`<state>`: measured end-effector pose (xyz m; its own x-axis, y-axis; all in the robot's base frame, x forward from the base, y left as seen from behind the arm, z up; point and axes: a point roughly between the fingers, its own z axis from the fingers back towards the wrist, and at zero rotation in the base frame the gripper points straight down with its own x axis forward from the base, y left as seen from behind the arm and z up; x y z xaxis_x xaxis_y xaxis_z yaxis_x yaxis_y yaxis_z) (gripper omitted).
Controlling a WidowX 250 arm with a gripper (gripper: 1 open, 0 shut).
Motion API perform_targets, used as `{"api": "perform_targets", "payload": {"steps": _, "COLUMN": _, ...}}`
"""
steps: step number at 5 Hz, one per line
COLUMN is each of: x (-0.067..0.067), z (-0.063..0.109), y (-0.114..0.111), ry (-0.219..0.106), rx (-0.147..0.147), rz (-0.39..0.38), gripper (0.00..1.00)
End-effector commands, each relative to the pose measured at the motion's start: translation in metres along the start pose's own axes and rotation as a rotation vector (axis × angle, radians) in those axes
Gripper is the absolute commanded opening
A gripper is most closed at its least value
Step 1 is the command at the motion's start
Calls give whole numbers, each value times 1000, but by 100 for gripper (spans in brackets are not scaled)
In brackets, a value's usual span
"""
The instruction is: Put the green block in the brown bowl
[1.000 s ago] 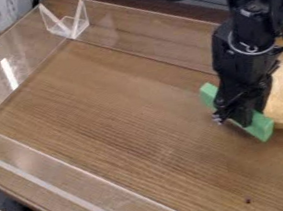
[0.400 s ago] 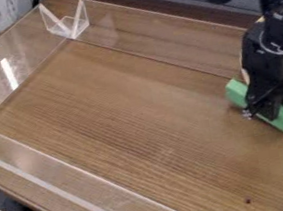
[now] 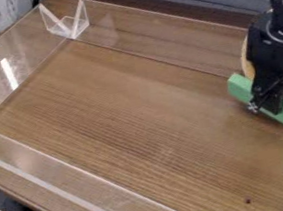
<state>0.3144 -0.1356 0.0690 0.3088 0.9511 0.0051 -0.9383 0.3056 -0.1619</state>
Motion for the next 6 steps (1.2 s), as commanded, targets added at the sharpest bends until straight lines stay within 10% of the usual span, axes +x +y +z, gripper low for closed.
{"api": "perform_targets", "payload": {"steps": 1, "x": 12, "z": 41, "y": -11, "ry": 6, "rx": -101, "rz": 3, "gripper": 0}}
{"api": "perform_targets", "payload": {"steps": 3, "x": 0, "z": 26, "y": -13, "ry": -39, "rx": -129, "rz": 166, "gripper": 0}}
{"api": "perform_targets", "payload": {"steps": 6, "x": -8, "z": 17, "y": 2, "ry": -25, "rx": -150, "rz": 86, "gripper": 0}}
